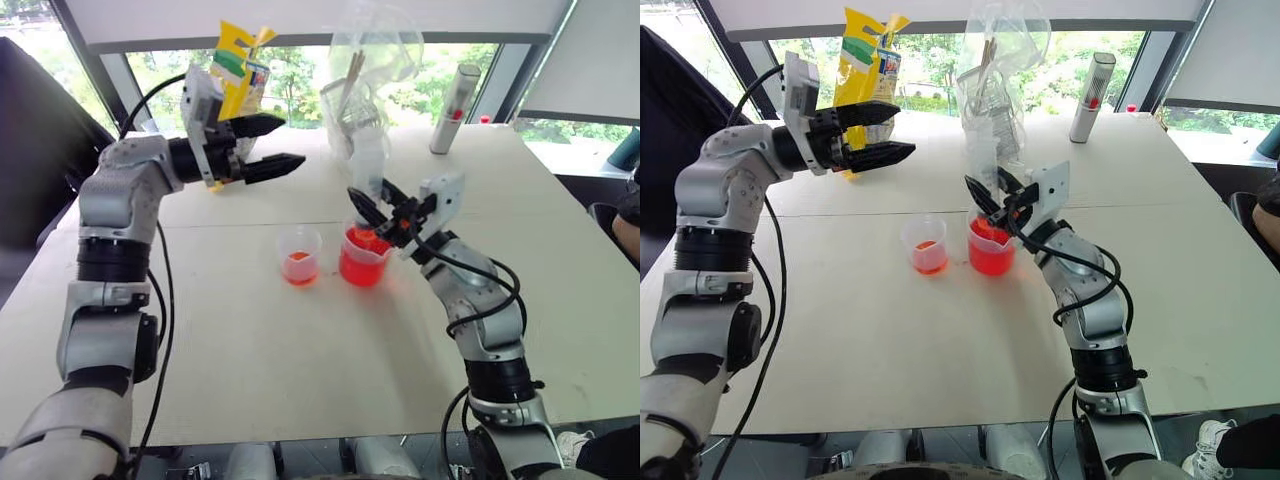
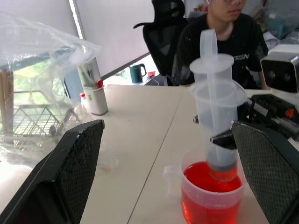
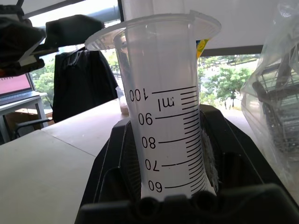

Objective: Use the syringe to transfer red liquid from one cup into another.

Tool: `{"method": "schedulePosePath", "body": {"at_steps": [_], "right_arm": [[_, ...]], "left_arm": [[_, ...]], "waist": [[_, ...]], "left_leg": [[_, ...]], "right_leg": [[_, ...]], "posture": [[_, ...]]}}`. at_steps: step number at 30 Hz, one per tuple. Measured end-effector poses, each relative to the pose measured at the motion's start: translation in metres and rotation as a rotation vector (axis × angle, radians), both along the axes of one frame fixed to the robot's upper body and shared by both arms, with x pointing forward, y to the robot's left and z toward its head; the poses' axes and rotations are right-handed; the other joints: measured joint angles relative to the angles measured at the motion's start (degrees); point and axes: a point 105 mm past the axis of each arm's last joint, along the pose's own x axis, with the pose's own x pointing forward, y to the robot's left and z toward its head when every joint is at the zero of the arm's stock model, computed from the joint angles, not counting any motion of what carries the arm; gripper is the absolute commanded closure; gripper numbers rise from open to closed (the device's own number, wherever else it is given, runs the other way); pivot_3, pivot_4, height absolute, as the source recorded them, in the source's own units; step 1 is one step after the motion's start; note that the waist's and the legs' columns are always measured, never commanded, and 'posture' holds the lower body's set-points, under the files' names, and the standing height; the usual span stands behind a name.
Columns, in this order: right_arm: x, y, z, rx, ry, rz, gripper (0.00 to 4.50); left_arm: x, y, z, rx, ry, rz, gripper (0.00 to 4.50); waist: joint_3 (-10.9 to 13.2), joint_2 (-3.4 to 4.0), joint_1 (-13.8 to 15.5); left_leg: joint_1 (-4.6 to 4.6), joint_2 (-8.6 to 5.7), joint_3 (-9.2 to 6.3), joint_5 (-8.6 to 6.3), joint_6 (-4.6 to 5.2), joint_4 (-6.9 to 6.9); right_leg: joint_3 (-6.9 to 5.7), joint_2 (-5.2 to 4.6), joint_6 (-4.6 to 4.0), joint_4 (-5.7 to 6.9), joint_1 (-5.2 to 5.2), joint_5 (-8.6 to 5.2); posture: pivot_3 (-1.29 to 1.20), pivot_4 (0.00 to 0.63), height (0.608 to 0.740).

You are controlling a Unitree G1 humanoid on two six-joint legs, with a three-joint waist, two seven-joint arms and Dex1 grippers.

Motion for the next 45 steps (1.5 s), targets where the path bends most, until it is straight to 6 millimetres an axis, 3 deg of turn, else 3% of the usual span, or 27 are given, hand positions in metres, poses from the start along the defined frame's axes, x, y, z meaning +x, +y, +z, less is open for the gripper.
{"method": "schedulePosePath", "body": {"at_steps": [4,8,14,17,23,32,38,45], "right_arm": [[0.004,-0.005,0.028,-0.013,-0.087,-0.011,3.14],[0.001,0.005,0.055,0.006,-0.144,0.049,3.14],[-0.012,0.045,0.066,0.074,-0.112,0.239,3.14],[-0.016,0.07,0.058,0.099,-0.078,0.319,3.14],[0.0,0.092,0.026,0.108,-0.002,0.347,3.14],[0.016,0.092,-0.012,0.073,0.047,0.311,3.14],[0.015,0.092,-0.02,0.066,0.052,0.305,3.14],[0.014,0.094,-0.022,0.061,0.055,0.307,3.14]], "left_arm": [[-0.003,0.0,-0.011,0.026,0.013,0.005,0.06],[-0.006,-0.003,-0.014,0.045,0.009,-0.003,0.06],[-0.006,0.003,-0.015,0.079,0.007,0.018,0.06],[-0.007,0.01,-0.014,0.098,0.006,0.03,0.06],[-0.014,0.029,-0.01,0.117,0.038,0.039,0.06],[-0.022,0.035,0.002,0.067,0.049,0.026,0.06],[-0.016,0.029,0.03,0.003,-0.011,0.035,0.06],[-0.004,0.013,0.027,-0.062,0.024,0.015,0.06]], "waist": [[-0.1,-0.04,0.01],[-0.15,-0.05,-0.12],[-0.19,-0.04,-0.22],[-0.27,-0.07,-0.25],[-0.49,-0.25,-0.2],[-0.55,-0.28,-0.36],[-0.58,-0.27,-0.34],[-0.65,-0.28,-0.39]], "left_leg": [[0.0,0.0,0.0,-0.03,0.05,0.14],[0.05,0.0,-0.01,-0.04,0.07,0.19],[0.09,0.03,-0.04,-0.04,0.07,0.2],[0.08,0.03,-0.03,-0.04,0.07,0.21],[0.06,0.01,-0.03,-0.04,0.07,0.23],[0.05,0.02,-0.08,-0.04,0.07,0.23],[0.06,0.01,-0.11,-0.04,0.07,0.24],[0.06,0.01,-0.12,-0.03,0.05,0.24]], "right_leg": [[0.0,-0.01,0.0,0.13,0.02,0.0],[0.01,0.02,0.0,0.32,0.0,-0.01],[0.02,0.07,-0.01,0.46,-0.04,-0.01],[0.02,0.07,-0.01,0.47,-0.04,-0.01],[-0.02,0.02,-0.01,0.47,-0.04,-0.01],[-0.05,0.01,-0.01,0.48,-0.04,-0.01],[-0.07,0.01,-0.01,0.49,-0.03,-0.01],[-0.08,0.01,-0.01,0.5,-0.03,-0.01]], "posture": [[0.0,0.0,0.739],[0.0,0.0,0.739],[0.0,0.0,0.739],[0.0,0.0,0.739],[0.0,0.0,0.739],[0.0,0.0,0.739],[0.0,0.0,0.739],[0.0,0.0,0.739]]}}
